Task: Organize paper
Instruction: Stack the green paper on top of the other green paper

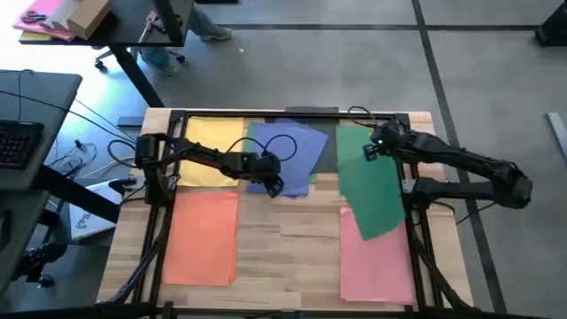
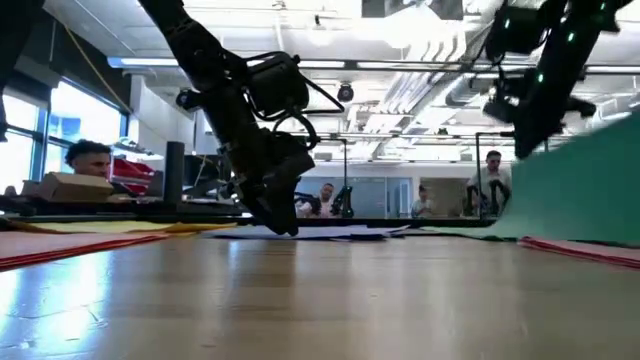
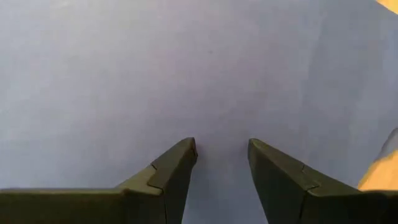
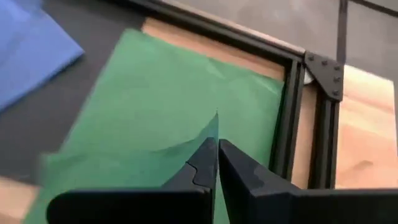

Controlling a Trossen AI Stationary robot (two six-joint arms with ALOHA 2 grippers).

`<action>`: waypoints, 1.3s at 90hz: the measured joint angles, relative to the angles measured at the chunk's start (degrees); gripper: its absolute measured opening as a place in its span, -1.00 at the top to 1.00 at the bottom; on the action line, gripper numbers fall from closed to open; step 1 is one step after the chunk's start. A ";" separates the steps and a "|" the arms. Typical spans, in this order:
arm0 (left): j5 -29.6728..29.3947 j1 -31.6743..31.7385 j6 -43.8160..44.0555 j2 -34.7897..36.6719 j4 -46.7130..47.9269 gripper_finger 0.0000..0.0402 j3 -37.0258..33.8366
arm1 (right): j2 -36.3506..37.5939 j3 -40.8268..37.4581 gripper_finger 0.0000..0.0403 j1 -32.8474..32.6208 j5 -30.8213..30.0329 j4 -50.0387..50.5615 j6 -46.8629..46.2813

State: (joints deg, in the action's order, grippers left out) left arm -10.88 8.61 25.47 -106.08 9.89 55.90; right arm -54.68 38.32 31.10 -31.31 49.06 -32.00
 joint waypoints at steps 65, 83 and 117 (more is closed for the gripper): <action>-0.47 -1.16 -0.04 0.00 0.15 0.28 0.02 | -2.46 1.01 1.00 -10.05 51.34 -7.73 29.91; -1.55 -1.16 -0.04 0.00 0.20 0.28 0.02 | -8.97 0.19 1.00 -19.45 47.87 -8.16 27.67; -2.01 -1.12 -0.04 0.00 0.18 0.28 0.02 | -31.42 0.29 1.00 -19.68 44.65 -9.04 27.71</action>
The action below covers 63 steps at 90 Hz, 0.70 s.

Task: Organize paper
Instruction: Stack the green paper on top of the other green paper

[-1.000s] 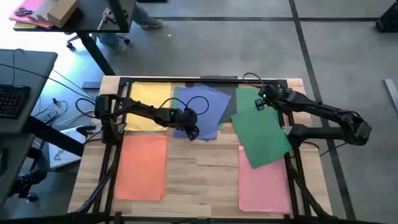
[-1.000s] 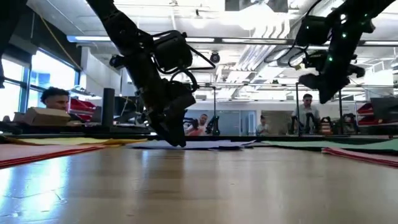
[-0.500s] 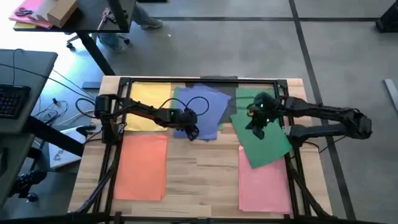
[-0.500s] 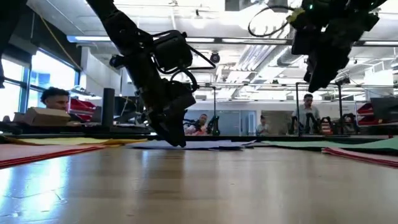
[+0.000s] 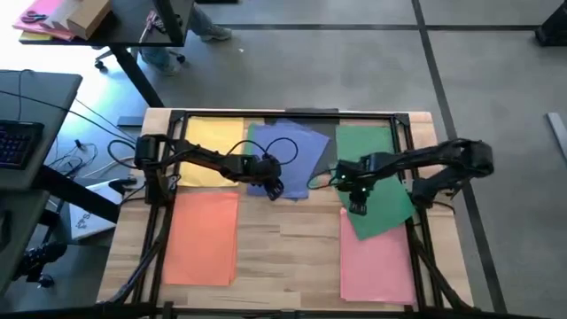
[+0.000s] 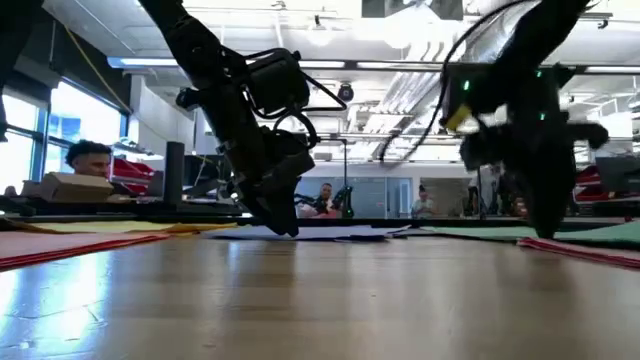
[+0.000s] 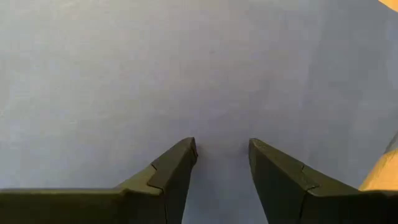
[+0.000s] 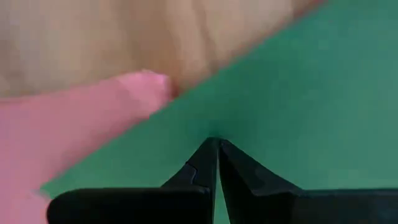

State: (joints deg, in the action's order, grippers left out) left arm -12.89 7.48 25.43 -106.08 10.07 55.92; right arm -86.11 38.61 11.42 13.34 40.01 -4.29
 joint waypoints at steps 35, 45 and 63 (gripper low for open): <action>-0.38 -0.13 -0.02 0.01 0.28 0.28 0.00 | 4.44 3.41 1.00 8.15 -16.43 4.37 -4.68; -0.39 -0.15 -0.07 0.02 0.35 0.28 0.00 | 7.31 3.65 1.00 10.71 -15.14 6.56 -5.53; -0.53 -0.06 -0.11 0.01 0.27 0.28 0.00 | 7.82 1.53 1.00 11.63 -2.60 10.95 -6.39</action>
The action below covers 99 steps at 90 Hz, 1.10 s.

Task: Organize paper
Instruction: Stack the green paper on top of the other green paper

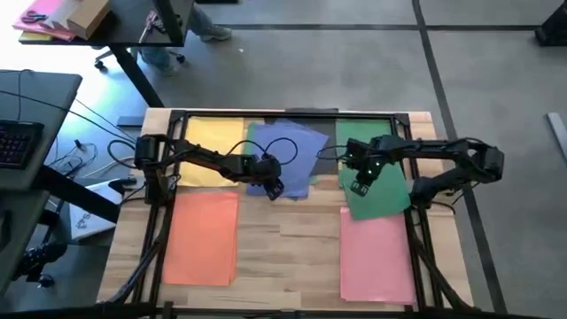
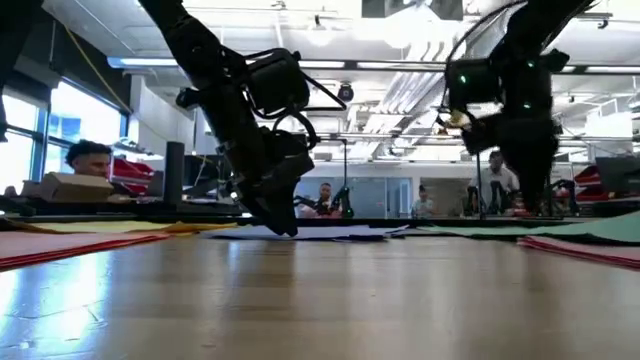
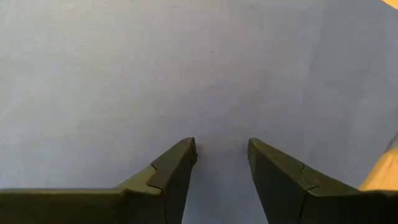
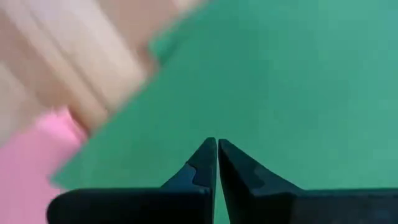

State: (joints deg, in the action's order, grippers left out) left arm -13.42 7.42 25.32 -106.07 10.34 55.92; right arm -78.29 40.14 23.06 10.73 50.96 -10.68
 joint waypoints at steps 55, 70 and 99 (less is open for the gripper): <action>-0.80 0.17 0.14 -0.14 -0.32 0.28 0.00 | -3.84 3.66 1.00 6.39 -10.38 -5.24 -0.86; -0.76 0.17 1.60 -0.17 -0.54 0.28 0.00 | -4.10 4.76 1.00 9.10 3.54 -1.67 -1.05; -1.72 0.18 2.12 -0.28 -2.94 0.28 0.00 | -5.84 -5.93 1.00 5.80 13.77 -4.68 -10.94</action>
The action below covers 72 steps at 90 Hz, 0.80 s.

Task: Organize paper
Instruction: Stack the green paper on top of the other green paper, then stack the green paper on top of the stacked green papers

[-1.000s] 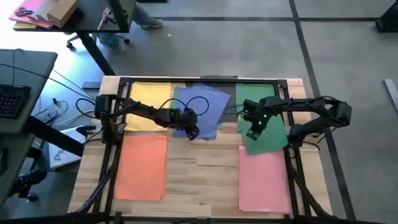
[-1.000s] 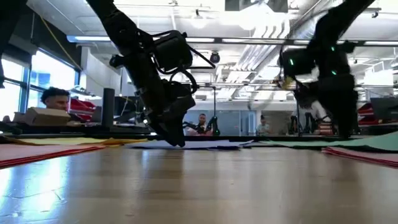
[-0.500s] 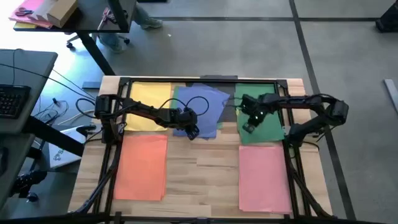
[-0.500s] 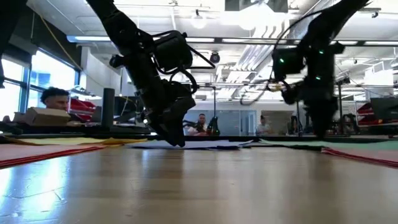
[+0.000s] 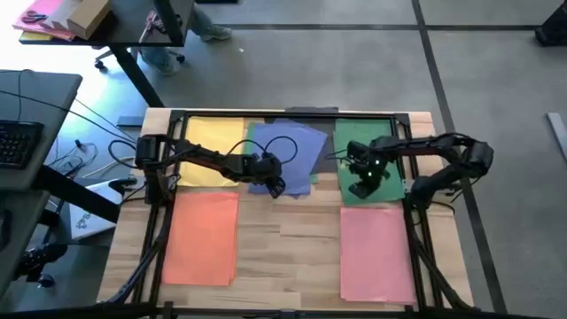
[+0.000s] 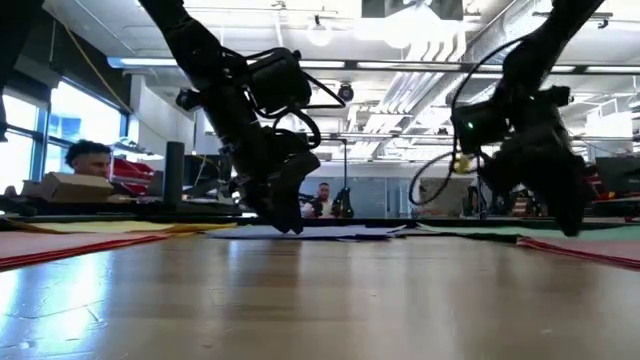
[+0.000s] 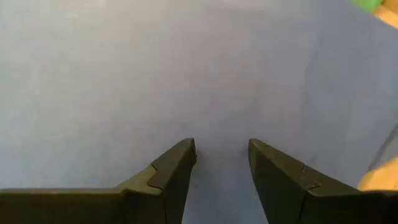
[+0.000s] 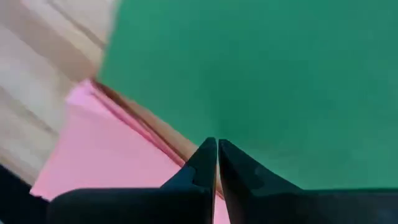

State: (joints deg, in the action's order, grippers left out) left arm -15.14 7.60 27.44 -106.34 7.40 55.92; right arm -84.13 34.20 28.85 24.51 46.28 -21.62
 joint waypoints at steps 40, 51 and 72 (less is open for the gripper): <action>1.02 -0.10 -0.04 0.21 -0.55 0.28 0.00 | 0.23 8.99 1.00 8.49 -12.31 0.78 0.52; 1.11 0.09 -0.02 1.31 0.28 0.28 0.85 | 0.23 11.95 1.00 7.28 -10.35 -0.03 6.29; 2.57 0.69 -3.05 4.84 0.45 0.28 2.43 | 0.25 12.61 1.00 0.52 -9.95 -15.99 29.87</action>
State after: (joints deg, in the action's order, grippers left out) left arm -12.56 8.29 24.39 -101.51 7.85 58.35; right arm -83.88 46.82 29.37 14.55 30.29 8.24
